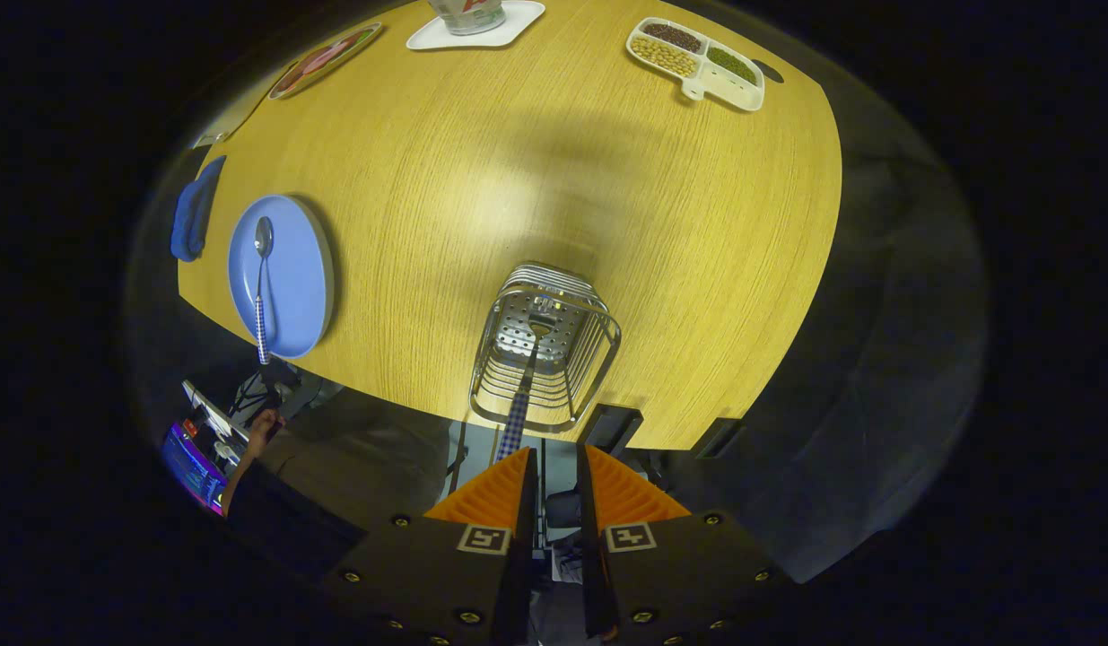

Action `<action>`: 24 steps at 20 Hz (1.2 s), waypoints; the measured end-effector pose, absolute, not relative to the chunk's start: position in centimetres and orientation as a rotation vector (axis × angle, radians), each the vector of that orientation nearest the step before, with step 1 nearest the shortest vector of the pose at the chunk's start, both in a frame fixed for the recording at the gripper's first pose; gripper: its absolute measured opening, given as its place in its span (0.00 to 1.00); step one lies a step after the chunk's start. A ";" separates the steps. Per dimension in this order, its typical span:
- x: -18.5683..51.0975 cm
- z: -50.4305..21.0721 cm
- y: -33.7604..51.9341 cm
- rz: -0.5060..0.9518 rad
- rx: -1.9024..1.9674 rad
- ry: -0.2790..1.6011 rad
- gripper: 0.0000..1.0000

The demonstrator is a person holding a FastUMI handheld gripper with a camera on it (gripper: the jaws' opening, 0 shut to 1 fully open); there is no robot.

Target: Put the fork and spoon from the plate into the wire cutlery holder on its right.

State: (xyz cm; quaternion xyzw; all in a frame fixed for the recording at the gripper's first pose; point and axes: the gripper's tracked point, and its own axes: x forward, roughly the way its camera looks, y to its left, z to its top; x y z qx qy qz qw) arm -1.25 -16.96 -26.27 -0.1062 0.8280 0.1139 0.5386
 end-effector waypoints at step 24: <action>-7.0 -22.9 -0.3 0.466 -0.135 1.771 0.24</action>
